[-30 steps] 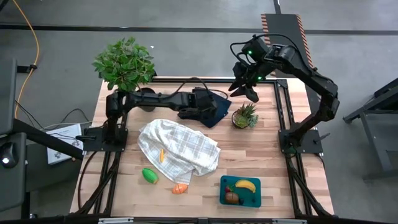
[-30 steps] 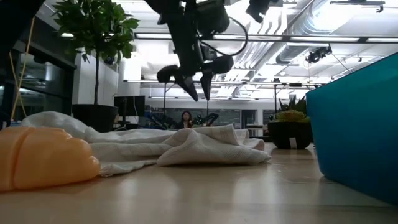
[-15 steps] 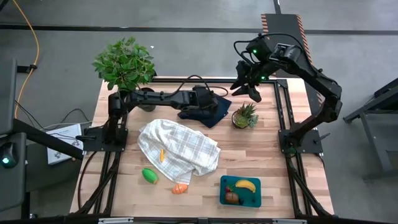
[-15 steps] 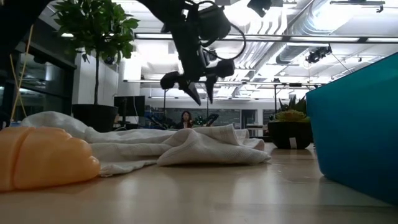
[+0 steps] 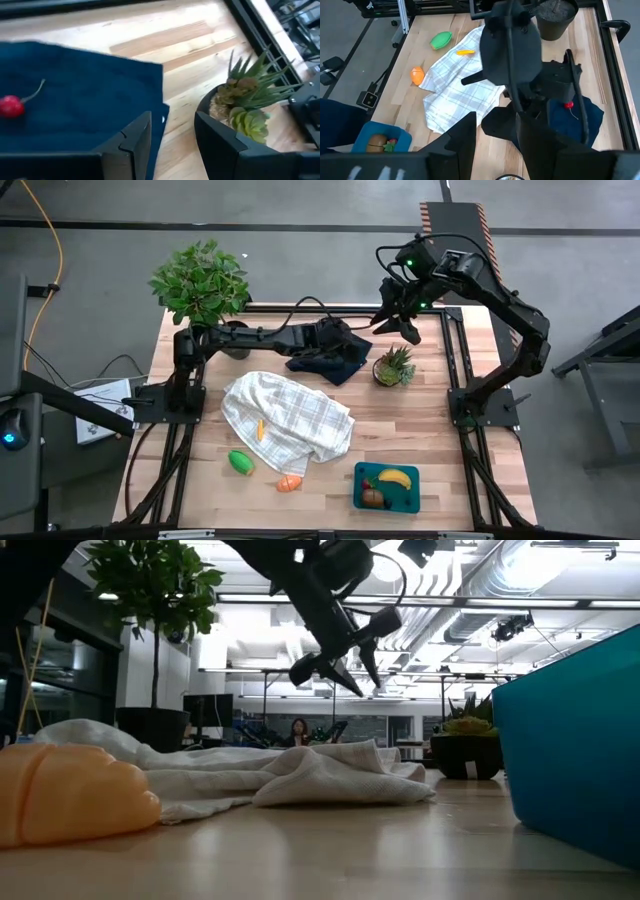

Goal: Pick and placing Produce into tupperware
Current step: Put the cherry into the bin

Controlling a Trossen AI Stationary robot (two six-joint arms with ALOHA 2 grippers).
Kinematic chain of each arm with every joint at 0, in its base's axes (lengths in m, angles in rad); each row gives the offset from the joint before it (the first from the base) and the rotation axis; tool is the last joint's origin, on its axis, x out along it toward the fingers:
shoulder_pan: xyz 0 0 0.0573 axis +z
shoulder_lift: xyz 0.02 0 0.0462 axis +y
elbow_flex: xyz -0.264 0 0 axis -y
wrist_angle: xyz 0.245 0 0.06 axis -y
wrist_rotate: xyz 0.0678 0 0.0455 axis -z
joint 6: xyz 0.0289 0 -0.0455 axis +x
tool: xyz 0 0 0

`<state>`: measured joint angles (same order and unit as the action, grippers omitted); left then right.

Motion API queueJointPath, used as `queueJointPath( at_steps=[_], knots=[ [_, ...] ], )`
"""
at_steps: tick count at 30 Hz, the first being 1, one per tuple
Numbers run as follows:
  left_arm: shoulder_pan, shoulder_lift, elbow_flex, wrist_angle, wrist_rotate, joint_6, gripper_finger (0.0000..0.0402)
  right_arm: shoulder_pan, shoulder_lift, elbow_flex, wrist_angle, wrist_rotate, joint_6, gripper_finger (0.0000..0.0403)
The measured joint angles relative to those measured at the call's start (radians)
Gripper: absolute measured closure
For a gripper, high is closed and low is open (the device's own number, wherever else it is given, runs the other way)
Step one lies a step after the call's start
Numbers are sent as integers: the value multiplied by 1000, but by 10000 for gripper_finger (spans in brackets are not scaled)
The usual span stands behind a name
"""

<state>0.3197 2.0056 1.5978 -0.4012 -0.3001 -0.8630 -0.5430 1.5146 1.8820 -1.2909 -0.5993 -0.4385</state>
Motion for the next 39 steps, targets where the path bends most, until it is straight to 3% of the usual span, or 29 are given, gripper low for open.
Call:
queueJointPath(
  at_steps=[5, 10, 17, 21, 30, 39],
  knots=[
    [-17, 0, 0, 2, 7, 55, 261, 0, 0, 0, -7, 0, 0, 274],
    [-82, 0, 0, -48, -158, 38, 261, 0, -4, 0, -9, 0, 1, 274],
    [-185, 8, 124, -314, -409, -67, 261, 0, -20, 0, -2, 1, 0, 274],
    [-192, 32, 199, -456, -468, -200, 261, 0, -23, 0, 2, 1, 1, 274],
    [-74, 116, 217, -606, -385, -270, 291, 0, -25, 0, 0, 1, 16, 274],
    [-7, 127, 217, -589, -309, -214, 309, 0, -39, 0, 1, 1, 30, 274]
  ],
)
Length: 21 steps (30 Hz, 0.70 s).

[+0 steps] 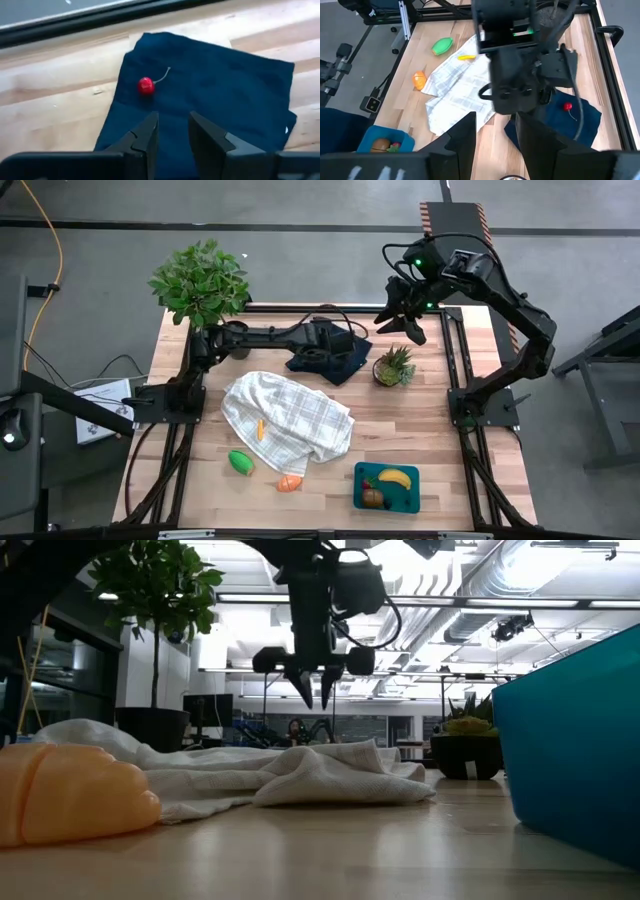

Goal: Pick and placing Produce into tupperware
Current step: Put the cherry into the bin

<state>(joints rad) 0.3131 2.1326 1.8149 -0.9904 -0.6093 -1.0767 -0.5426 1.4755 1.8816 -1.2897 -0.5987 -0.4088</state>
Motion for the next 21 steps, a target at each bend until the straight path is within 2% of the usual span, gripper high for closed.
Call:
queueJointPath(
  at_steps=[3, 8, 15, 21],
  knots=[
    [37, 0, 0, -1, 56, 26, 309, 0, 0, 0, 8, 0, 0, 274],
    [75, 0, 0, 0, 65, 30, 309, 0, 0, 0, 10, 0, 0, 274],
    [80, 17, 2, 13, 87, 33, 309, 0, 0, 0, 10, 0, 0, 274],
    [77, 61, -2, -6, 149, 55, 309, 0, 0, 0, 15, -36, -3, 274]
  ],
)
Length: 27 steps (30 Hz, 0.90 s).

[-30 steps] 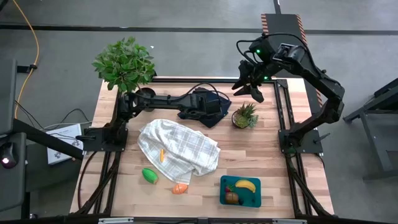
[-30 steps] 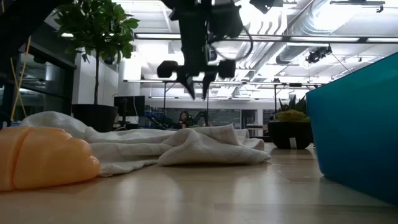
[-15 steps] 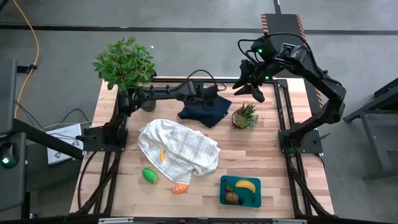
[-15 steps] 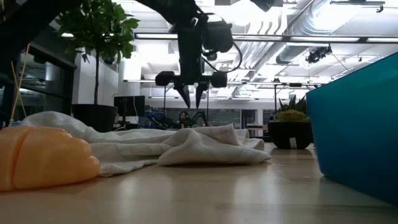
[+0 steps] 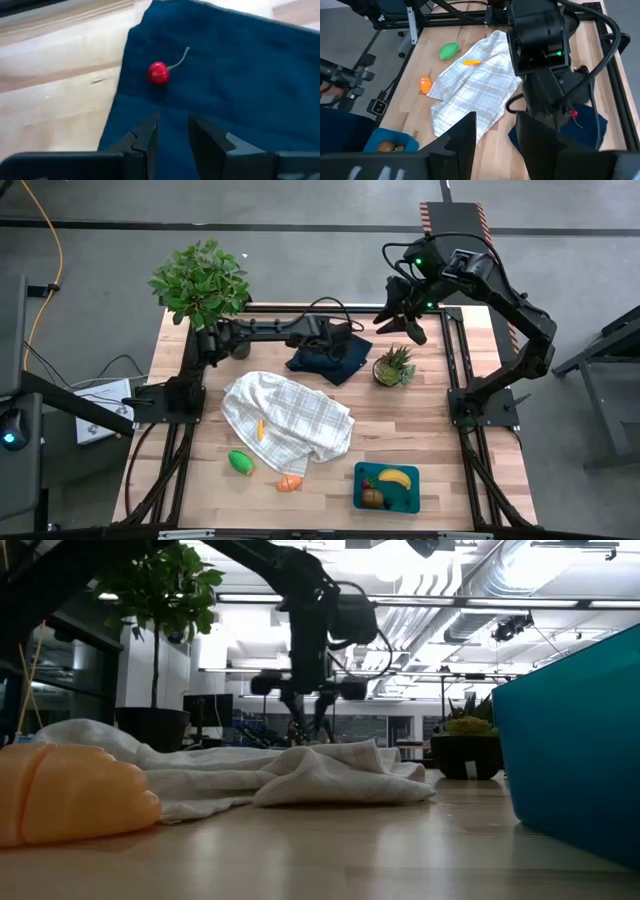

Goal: Pick and placing Produce into tupperware
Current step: Put the cherry into the bin

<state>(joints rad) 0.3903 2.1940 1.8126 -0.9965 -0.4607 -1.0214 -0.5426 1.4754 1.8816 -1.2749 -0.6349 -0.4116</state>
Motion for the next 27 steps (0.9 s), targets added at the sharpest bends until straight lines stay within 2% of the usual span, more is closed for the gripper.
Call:
queueJointPath(
  at_steps=[7, 14, 21, 27],
  knots=[
    [-11, 15, 2, 27, -53, -26, 309, 0, 0, 0, 3, -15, 1, 274],
    [7, 28, 2, 39, -55, -35, 309, 0, 0, 0, 1, -17, 0, 274],
    [37, 52, 0, 60, 46, -50, 309, 0, 0, 0, 0, -21, -3, 274],
    [36, 63, 2, 43, 53, -60, 309, 0, 0, 0, 0, -21, -6, 274]
  ],
)
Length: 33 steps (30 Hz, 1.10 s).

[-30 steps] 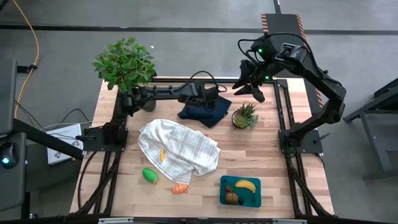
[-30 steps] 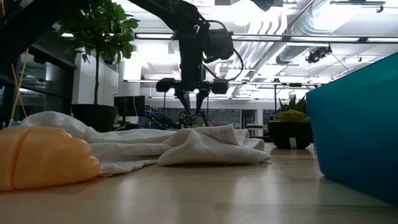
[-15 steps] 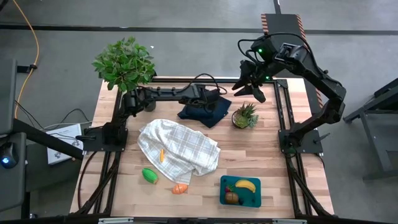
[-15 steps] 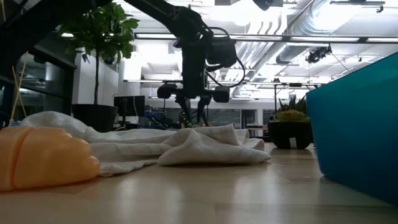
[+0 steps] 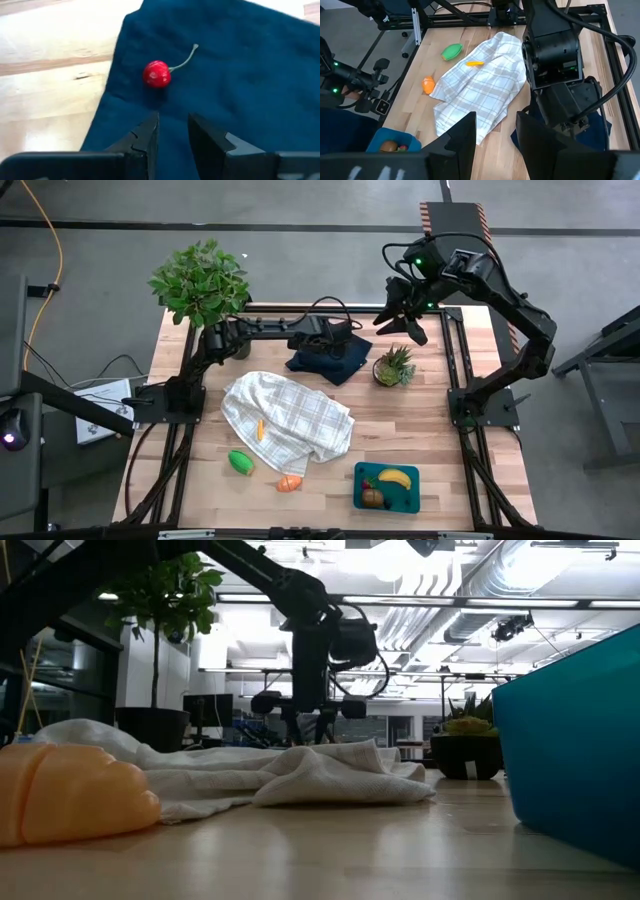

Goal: Pick and placing Produce into tupperware
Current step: Put the cherry into the bin

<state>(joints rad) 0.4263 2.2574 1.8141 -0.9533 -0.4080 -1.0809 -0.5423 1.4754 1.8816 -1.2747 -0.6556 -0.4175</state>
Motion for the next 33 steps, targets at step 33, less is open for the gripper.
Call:
queueJointPath(
  at_steps=[33],
  knots=[
    [27, -2, 0, 35, -49, 79, 217, 0, -2, 0, -1, -3, -1, 274]
  ],
)
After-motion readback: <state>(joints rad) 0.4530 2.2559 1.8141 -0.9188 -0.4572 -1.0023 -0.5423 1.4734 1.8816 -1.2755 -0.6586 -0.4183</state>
